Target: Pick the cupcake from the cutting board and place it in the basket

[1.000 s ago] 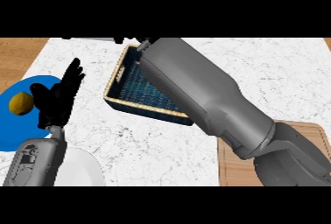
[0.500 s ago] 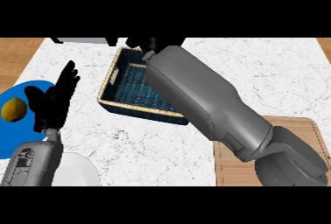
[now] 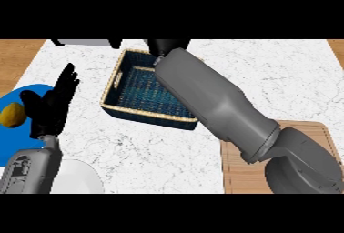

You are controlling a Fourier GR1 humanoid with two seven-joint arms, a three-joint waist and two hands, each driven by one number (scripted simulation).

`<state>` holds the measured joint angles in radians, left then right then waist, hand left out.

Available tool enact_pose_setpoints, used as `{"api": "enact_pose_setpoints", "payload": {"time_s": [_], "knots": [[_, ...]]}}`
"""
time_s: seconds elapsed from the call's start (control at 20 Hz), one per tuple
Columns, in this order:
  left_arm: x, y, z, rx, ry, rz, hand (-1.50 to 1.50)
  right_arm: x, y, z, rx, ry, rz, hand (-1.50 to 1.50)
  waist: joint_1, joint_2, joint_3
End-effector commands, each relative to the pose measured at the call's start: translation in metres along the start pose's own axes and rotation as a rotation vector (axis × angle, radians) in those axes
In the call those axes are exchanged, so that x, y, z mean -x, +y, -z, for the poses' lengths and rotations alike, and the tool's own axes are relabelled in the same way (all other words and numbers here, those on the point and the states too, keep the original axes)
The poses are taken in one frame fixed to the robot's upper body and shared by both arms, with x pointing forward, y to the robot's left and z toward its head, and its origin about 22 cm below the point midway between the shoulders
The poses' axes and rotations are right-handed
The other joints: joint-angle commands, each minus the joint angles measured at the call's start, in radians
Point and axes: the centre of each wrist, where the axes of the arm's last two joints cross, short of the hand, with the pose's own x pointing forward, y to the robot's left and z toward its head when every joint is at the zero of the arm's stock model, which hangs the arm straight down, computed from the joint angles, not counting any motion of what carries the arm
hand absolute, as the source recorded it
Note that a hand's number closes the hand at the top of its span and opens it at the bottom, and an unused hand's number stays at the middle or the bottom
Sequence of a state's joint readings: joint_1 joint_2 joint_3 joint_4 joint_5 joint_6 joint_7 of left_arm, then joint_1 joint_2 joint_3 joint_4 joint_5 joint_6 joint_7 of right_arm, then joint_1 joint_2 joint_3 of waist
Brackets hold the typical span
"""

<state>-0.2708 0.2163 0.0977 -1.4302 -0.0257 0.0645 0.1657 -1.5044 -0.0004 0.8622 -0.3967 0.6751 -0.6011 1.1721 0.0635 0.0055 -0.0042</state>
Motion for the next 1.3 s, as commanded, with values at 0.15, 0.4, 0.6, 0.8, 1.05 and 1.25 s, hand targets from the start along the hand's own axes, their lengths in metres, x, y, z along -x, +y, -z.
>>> {"api": "enact_pose_setpoints", "payload": {"time_s": [0.15,0.4,0.6,0.8,1.05,1.25], "knots": [[0.003,-0.004,-0.004,-0.005,0.013,-0.031,0.00,-0.024,-0.030,0.013,-0.063,-0.015,-0.217,1.50,-0.012,0.003,0.002],[0.010,0.011,0.000,-0.026,0.005,-0.024,0.00,-0.017,-0.022,0.013,-0.109,0.051,-0.249,1.50,-0.019,0.005,0.001],[0.005,0.004,-0.006,-0.013,-0.003,-0.006,0.00,-0.012,-0.021,0.021,-0.282,0.092,-0.300,1.50,-0.009,0.006,0.002],[0.005,-0.004,-0.008,-0.006,0.007,-0.002,0.00,-0.002,-0.007,0.014,-0.318,0.110,-0.294,1.50,-0.012,0.004,0.002],[-0.006,0.004,-0.007,-0.011,-0.014,-0.014,0.00,0.008,0.006,0.005,-0.304,0.108,-0.296,1.50,-0.008,0.004,0.003],[0.004,-0.002,-0.018,-0.001,0.011,-0.019,0.00,0.017,0.011,0.015,-0.291,0.112,-0.331,1.50,-0.007,0.006,0.003]]}}
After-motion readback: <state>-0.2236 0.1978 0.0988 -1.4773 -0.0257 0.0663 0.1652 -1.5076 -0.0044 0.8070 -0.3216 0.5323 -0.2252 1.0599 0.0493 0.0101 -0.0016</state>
